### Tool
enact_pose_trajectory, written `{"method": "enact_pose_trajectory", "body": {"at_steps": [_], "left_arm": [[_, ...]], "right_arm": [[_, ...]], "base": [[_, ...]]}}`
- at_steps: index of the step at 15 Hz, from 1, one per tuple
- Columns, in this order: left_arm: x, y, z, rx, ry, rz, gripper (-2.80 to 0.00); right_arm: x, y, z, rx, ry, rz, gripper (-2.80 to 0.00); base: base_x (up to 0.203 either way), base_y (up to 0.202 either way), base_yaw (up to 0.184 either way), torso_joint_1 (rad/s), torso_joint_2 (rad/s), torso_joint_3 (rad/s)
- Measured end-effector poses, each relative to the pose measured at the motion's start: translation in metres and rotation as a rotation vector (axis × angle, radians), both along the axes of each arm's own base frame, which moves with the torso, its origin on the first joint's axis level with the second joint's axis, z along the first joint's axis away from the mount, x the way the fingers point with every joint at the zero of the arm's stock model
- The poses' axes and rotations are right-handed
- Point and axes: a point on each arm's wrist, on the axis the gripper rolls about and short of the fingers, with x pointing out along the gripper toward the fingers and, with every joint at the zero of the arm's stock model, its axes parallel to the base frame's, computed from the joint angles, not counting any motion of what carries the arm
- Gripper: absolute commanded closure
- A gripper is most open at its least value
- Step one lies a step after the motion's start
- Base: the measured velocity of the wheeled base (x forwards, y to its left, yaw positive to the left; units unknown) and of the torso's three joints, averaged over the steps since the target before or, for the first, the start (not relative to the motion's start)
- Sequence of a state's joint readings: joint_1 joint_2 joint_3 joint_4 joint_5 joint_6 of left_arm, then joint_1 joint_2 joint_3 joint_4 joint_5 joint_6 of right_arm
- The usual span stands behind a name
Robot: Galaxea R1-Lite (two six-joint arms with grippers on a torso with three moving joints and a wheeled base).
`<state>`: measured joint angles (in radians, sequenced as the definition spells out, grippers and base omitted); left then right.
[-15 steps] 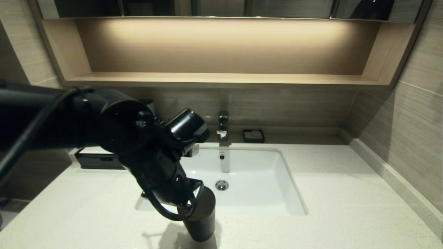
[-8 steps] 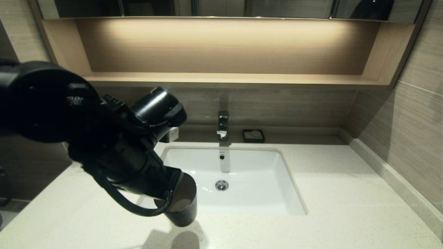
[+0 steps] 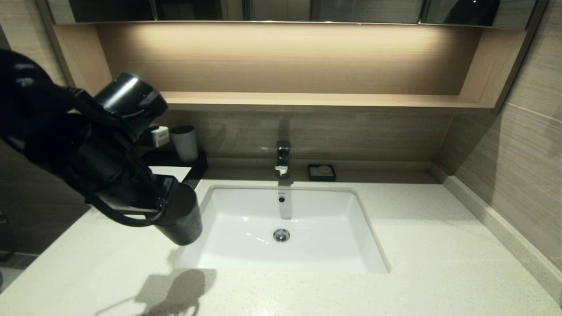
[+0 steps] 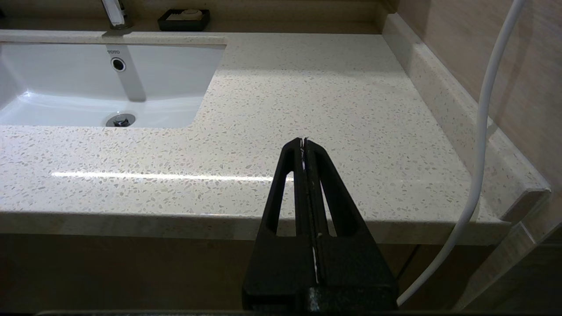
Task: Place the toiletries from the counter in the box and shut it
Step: Place the cup on the table
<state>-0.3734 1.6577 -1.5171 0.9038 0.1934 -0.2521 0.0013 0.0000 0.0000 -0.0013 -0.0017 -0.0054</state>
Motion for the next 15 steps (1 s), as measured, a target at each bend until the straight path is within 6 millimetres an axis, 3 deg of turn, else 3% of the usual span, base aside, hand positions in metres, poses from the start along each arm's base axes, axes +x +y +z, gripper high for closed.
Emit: {"method": "enact_pose_trajectory", "body": {"at_steps": [9, 15], "left_arm": [[0.015, 0.084, 0.032, 0.093, -0.116, 0.153, 0.0], [0.028, 0.097, 0.043, 0.095, -0.159, 0.184, 0.0]], "right_arm": [[0.0, 0.0, 0.0, 0.0, 0.0, 0.0, 0.0], [0.0, 0.0, 0.0, 0.0, 0.0, 0.0, 0.0]], "base": [[0.0, 0.0, 0.0, 0.0, 0.0, 0.0], [0.0, 0.0, 0.0, 0.0, 0.0, 0.0]]}}
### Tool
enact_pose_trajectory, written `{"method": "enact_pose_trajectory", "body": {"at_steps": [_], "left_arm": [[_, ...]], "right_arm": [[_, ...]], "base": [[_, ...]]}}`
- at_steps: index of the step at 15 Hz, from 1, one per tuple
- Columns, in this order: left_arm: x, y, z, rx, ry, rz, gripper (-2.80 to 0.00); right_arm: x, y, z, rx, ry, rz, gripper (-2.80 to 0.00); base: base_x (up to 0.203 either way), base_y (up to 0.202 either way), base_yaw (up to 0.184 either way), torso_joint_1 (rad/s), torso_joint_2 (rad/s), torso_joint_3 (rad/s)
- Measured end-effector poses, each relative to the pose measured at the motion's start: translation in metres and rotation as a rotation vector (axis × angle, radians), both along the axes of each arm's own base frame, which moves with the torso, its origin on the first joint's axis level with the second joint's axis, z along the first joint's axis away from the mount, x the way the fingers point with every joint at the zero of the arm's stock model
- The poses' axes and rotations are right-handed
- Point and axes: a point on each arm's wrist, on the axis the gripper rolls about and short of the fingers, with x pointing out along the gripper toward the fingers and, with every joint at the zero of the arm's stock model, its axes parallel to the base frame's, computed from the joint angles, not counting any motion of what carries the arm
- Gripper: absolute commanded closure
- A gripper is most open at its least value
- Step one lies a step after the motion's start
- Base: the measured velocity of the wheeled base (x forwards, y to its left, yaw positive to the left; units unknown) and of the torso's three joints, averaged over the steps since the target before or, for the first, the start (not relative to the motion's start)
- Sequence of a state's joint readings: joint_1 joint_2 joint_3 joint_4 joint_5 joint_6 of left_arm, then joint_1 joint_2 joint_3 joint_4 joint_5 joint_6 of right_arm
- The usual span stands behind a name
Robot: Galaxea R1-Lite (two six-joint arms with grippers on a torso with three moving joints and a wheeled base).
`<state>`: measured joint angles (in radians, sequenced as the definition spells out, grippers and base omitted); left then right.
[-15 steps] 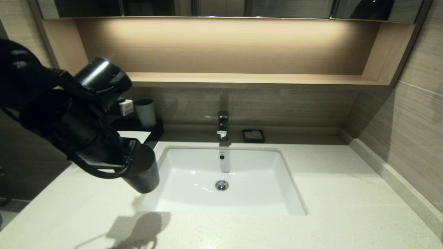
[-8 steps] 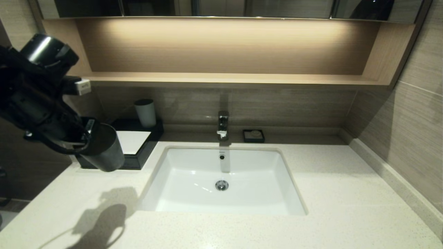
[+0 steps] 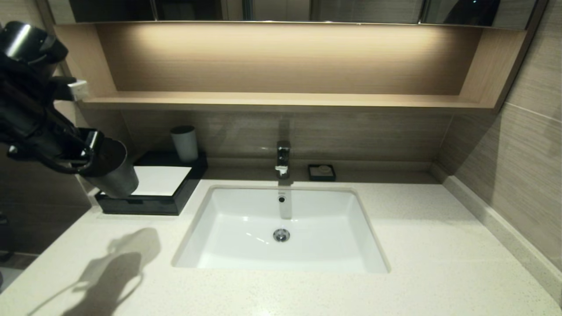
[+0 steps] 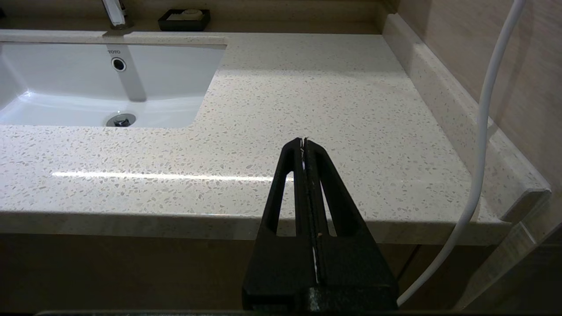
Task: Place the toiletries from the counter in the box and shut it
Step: Place the cup on the table
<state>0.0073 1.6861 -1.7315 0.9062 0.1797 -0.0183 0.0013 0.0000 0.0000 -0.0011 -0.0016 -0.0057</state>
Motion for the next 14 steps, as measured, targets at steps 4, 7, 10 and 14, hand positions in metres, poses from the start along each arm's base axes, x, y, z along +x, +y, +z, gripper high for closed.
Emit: {"method": "enact_pose_trajectory", "body": {"at_steps": [4, 7, 10, 14], "left_arm": [[0.023, 0.012, -0.006, -0.018, 0.026, 0.026, 0.0], [0.044, 0.029, -0.012, -0.041, 0.033, 0.05, 0.0], [0.066, 0.054, -0.025, -0.009, 0.023, 0.07, 0.0], [0.093, 0.077, -0.035, 0.003, -0.088, 0.112, 0.0]], "right_arm": [[0.0, 0.0, 0.0, 0.0, 0.0, 0.0, 0.0], [0.0, 0.0, 0.0, 0.0, 0.0, 0.0, 0.0], [0.0, 0.0, 0.0, 0.0, 0.0, 0.0, 0.0], [0.0, 0.0, 0.0, 0.0, 0.0, 0.0, 0.0]], "base": [[0.0, 0.0, 0.0, 0.0, 0.0, 0.0], [0.0, 0.0, 0.0, 0.0, 0.0, 0.0], [0.0, 0.0, 0.0, 0.0, 0.0, 0.0], [0.0, 0.0, 0.0, 0.0, 0.0, 0.0]]}}
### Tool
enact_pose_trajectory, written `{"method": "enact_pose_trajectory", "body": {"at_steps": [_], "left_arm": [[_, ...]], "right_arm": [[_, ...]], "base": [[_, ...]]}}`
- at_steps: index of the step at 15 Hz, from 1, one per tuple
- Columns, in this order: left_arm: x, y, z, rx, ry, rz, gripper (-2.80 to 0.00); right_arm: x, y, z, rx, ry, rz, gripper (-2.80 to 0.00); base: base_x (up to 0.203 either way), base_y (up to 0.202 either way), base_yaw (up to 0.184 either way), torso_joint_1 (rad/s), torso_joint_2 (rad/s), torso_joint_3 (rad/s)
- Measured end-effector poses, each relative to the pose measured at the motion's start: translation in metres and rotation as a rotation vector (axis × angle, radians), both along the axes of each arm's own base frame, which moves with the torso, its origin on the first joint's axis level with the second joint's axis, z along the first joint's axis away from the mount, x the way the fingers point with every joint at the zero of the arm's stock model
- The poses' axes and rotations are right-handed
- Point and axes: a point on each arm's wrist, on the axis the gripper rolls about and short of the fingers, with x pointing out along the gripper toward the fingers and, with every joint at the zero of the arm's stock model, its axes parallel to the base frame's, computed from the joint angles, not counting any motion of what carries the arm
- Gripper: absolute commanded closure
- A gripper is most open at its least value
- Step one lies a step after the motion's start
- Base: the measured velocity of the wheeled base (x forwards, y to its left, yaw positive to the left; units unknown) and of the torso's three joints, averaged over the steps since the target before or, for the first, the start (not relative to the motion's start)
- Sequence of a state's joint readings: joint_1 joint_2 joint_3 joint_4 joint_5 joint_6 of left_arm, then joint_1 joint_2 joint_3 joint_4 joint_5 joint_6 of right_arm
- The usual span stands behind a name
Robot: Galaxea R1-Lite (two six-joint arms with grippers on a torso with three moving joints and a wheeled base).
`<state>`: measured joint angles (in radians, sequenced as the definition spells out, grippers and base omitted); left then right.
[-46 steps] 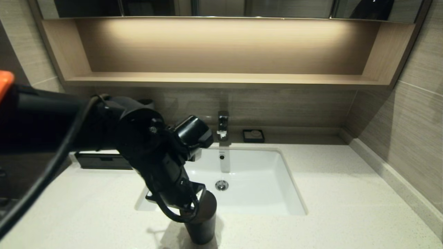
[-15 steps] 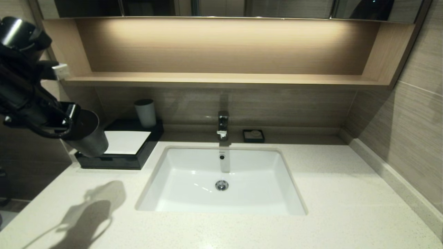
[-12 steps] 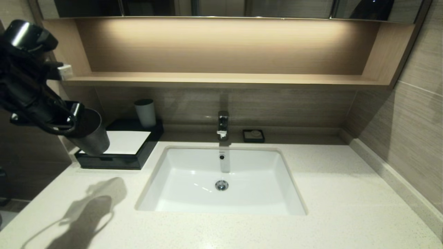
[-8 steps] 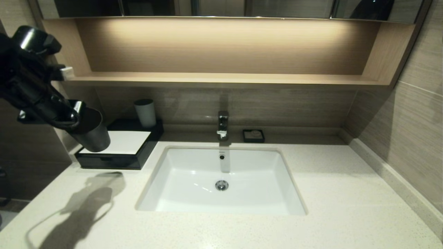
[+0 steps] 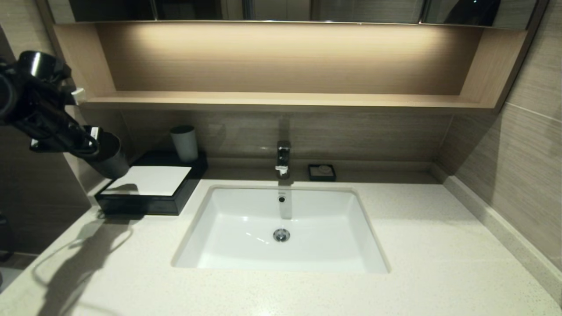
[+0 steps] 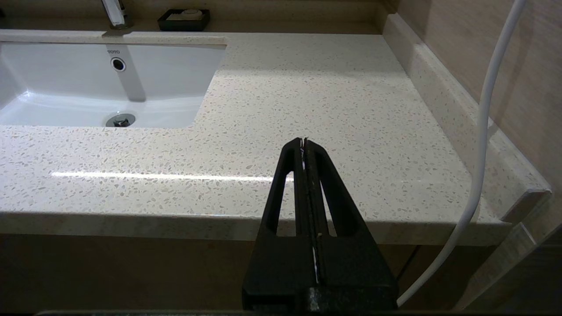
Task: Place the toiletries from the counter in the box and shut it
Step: Place the cup on the table
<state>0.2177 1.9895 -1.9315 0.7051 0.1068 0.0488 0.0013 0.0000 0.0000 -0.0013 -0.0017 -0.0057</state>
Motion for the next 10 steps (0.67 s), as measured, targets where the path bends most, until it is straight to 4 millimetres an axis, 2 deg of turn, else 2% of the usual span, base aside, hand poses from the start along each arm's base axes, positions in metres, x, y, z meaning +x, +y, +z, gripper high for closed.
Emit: {"method": "enact_pose_trajectory", "body": {"at_steps": [3, 6, 10], "left_arm": [[0.003, 0.002, 0.002, -0.015, -0.045, -0.021, 0.0], [-0.003, 0.002, 0.007, -0.029, -0.042, -0.027, 0.0], [-0.034, 0.006, 0.015, -0.053, 0.073, 0.008, 0.0]], "right_arm": [[0.0, 0.0, 0.0, 0.0, 0.0, 0.0, 0.0], [0.0, 0.0, 0.0, 0.0, 0.0, 0.0, 0.0], [0.0, 0.0, 0.0, 0.0, 0.0, 0.0, 0.0]], "base": [[0.0, 0.0, 0.0, 0.0, 0.0, 0.0], [0.0, 0.0, 0.0, 0.0, 0.0, 0.0], [0.0, 0.0, 0.0, 0.0, 0.0, 0.0]]}}
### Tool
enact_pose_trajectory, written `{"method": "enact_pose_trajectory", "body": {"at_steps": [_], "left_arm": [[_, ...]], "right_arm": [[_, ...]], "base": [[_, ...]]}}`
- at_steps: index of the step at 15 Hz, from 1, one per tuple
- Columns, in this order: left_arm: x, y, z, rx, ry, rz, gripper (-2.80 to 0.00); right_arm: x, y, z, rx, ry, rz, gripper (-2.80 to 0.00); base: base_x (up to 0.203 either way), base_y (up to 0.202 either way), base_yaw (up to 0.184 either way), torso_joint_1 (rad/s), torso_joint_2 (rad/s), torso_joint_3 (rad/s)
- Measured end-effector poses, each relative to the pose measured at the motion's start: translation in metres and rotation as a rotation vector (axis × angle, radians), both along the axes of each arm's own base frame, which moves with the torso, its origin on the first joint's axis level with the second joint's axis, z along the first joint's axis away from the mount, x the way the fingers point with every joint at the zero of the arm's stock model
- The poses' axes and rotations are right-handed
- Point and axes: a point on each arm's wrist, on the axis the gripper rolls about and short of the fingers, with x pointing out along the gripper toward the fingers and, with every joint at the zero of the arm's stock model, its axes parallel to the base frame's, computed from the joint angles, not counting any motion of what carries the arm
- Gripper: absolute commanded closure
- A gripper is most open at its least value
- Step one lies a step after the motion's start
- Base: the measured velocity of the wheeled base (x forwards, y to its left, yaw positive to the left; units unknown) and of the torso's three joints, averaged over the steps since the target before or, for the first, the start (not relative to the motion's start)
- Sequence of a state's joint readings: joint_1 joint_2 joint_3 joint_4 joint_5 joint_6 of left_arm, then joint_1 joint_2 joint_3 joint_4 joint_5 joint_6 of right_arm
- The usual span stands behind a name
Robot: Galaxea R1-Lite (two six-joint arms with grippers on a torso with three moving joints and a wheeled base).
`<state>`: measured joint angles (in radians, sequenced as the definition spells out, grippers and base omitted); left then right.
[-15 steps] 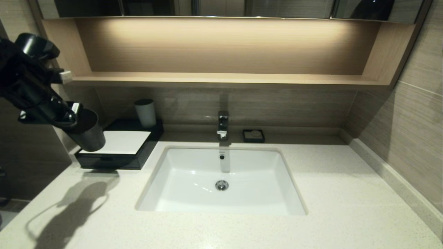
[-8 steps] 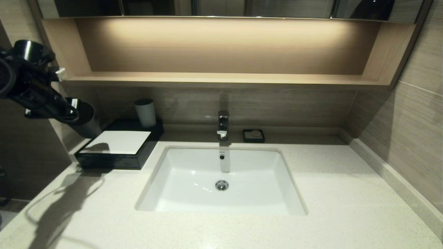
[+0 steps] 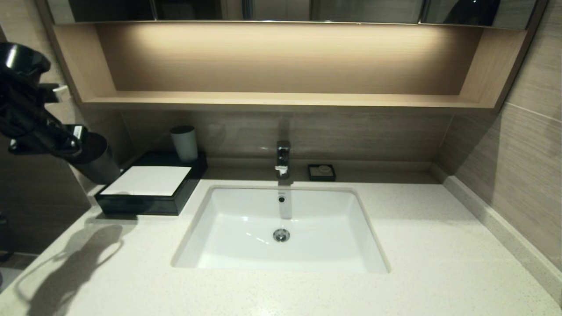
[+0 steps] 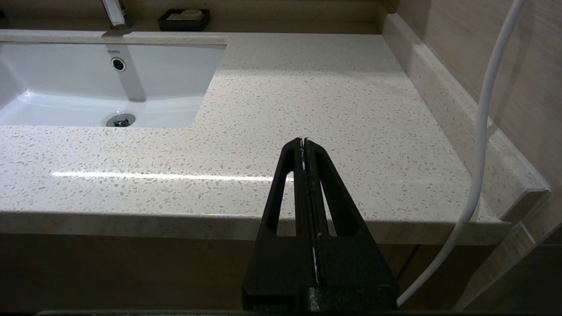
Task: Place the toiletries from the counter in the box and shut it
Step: Place the cup on the table
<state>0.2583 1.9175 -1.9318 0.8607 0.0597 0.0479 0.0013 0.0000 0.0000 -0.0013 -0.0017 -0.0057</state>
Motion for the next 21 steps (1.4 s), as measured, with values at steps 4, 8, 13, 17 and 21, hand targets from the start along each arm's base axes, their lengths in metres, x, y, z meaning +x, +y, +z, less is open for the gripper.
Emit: {"method": "enact_pose_trajectory", "body": {"at_steps": [4, 8, 13, 17, 21], "left_arm": [[-0.027, 0.019, -0.014, -0.066, 0.22, 0.076, 0.0], [-0.033, 0.024, -0.038, -0.186, 0.429, 0.074, 0.0], [-0.024, 0.025, -0.062, -0.296, 0.494, 0.044, 0.0], [-0.016, 0.026, -0.071, -0.31, 0.503, 0.033, 0.0], [-0.007, 0.029, -0.077, -0.299, 0.48, 0.031, 0.0]], "right_arm": [[0.0, 0.0, 0.0, 0.0, 0.0, 0.001, 0.0], [0.0, 0.0, 0.0, 0.0, 0.0, 0.0, 0.0], [0.0, 0.0, 0.0, 0.0, 0.0, 0.0, 0.0], [0.0, 0.0, 0.0, 0.0, 0.0, 0.0, 0.0], [0.0, 0.0, 0.0, 0.0, 0.0, 0.0, 0.0]], "base": [[0.0, 0.0, 0.0, 0.0, 0.0, 0.0], [0.0, 0.0, 0.0, 0.0, 0.0, 0.0], [0.0, 0.0, 0.0, 0.0, 0.0, 0.0], [0.0, 0.0, 0.0, 0.0, 0.0, 0.0], [0.0, 0.0, 0.0, 0.0, 0.0, 0.0]]}}
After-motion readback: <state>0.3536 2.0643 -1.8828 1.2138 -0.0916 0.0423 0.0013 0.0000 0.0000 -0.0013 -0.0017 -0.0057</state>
